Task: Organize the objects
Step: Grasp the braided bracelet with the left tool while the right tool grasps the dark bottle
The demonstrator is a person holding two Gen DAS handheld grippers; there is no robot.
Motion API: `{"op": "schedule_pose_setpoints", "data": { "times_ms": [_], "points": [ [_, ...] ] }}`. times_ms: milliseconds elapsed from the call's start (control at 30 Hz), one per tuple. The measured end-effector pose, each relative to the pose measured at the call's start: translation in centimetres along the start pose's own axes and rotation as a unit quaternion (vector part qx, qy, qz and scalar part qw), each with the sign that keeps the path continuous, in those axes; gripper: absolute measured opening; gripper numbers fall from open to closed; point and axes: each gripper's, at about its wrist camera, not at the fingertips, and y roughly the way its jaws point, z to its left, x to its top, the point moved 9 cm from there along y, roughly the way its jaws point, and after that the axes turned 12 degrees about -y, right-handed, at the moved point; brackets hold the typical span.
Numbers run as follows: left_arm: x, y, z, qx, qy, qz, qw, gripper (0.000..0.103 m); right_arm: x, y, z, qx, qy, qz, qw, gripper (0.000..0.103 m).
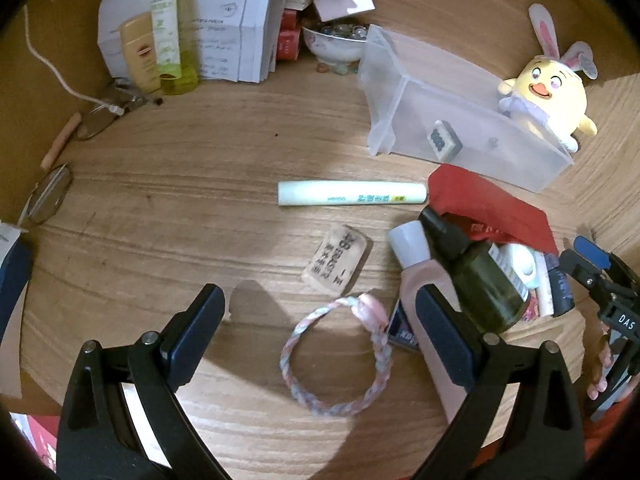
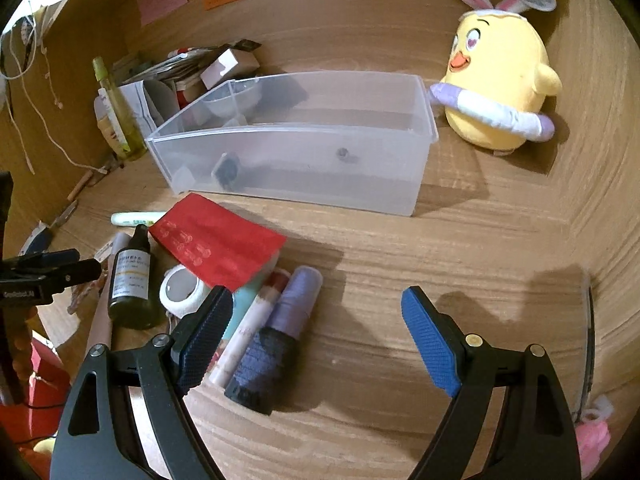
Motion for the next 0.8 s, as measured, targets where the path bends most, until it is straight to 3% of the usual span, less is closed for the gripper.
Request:
{"op": "schedule_pose_setpoints", "data": {
  "times_ms": [67, 100, 333, 567, 700, 800],
  "points": [
    [-0.4, 0.1, 0.2, 0.002, 0.001, 0.004, 1.0, 0.097, -0.3, 0.0, -0.1, 0.001, 0.005, 0.001, 1.0, 0.084],
    [-0.6, 0.2, 0.3, -0.001, 0.0, 0.01, 1.0, 0.091, -0.5, 0.1, -0.2, 0.002, 0.008, 0.003, 1.0, 0.084],
    [-1.2, 0.2, 0.6, 0.022, 0.018, -0.005, 0.9996, 0.076, -0.8, 0.7, 0.2, 0.001, 0.007, 0.009, 1.0, 0.082],
    [-1.8, -0.2, 0.8, 0.045, 0.051, -0.028, 0.9973, 0.061, -1.0, 0.9, 0.9, -0.009, -0.012, 0.012, 1.0, 0.07],
    [-1.7, -0.2, 0.6, 0.038, 0.055, -0.037, 0.9971, 0.047, -1.1, 0.7, 0.7, -0.008, -0.006, 0.01, 1.0, 0.059],
    [-1.6, -0.2, 0.4, 0.034, 0.059, -0.041, 0.9969, 0.043, -1.3, 0.5, 0.4, -0.007, 0.001, 0.008, 1.0, 0.051]
  ]
}}
